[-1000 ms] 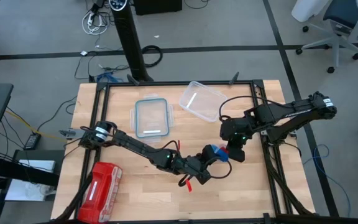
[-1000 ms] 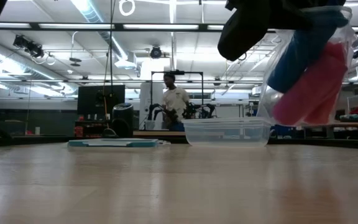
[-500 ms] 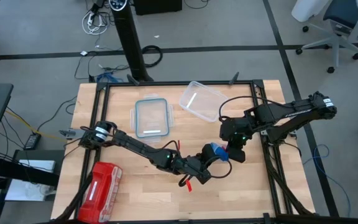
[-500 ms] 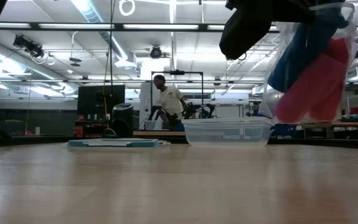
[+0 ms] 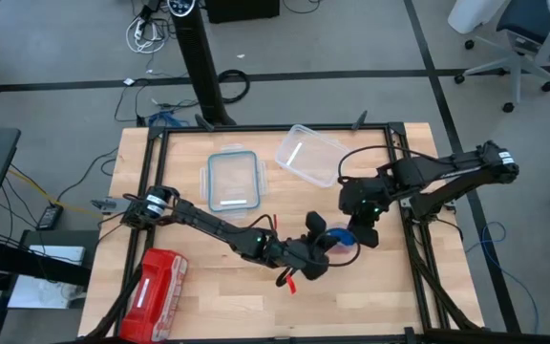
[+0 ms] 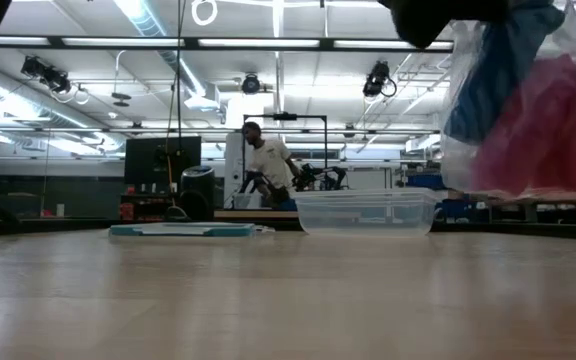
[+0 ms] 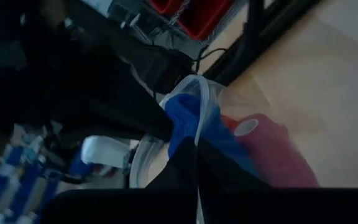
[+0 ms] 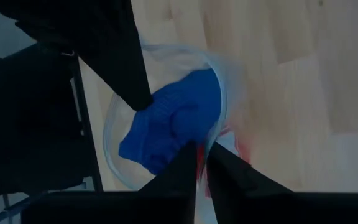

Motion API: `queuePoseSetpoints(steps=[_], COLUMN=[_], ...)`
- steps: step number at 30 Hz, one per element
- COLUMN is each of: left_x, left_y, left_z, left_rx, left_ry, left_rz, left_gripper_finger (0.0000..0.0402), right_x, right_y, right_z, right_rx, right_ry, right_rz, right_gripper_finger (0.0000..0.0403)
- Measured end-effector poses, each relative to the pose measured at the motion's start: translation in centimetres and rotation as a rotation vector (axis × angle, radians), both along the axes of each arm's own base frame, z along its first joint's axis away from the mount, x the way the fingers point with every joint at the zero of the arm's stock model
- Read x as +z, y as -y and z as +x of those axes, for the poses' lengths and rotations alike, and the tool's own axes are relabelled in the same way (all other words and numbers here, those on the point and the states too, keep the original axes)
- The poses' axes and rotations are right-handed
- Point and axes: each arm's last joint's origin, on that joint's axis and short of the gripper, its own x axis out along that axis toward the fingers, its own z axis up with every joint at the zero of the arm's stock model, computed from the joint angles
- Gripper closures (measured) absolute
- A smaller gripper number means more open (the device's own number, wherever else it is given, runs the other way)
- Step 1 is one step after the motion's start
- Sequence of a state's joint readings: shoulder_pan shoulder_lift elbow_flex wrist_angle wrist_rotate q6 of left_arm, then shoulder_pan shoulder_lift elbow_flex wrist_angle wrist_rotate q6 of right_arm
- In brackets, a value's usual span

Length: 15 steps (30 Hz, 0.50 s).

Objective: Roll bandage
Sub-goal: Put the blue bandage into the transparent zip bag

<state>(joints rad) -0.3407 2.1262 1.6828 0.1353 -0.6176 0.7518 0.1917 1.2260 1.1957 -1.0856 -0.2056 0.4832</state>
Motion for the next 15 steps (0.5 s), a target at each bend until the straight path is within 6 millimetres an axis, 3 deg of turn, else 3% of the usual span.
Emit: queuePoseSetpoints(steps=[8,15], left_x=[-0.9,-1.5], left_y=[-0.1,-0.1], left_z=[-0.4,-0.6], left_rx=[0.050,0.071], left_ry=[-0.056,-0.092], left_rz=[-0.122,-0.180], left_gripper_finger=[0.0401,0.0401], right_x=[0.7,-0.5], right_y=[0.3,-0.9], right_z=[-1.1,-0.1], right_rx=[-0.027,-0.014], right_ry=[0.027,-0.015], right_rz=[-0.069,-0.138], right_gripper_finger=[0.0340,0.0332])
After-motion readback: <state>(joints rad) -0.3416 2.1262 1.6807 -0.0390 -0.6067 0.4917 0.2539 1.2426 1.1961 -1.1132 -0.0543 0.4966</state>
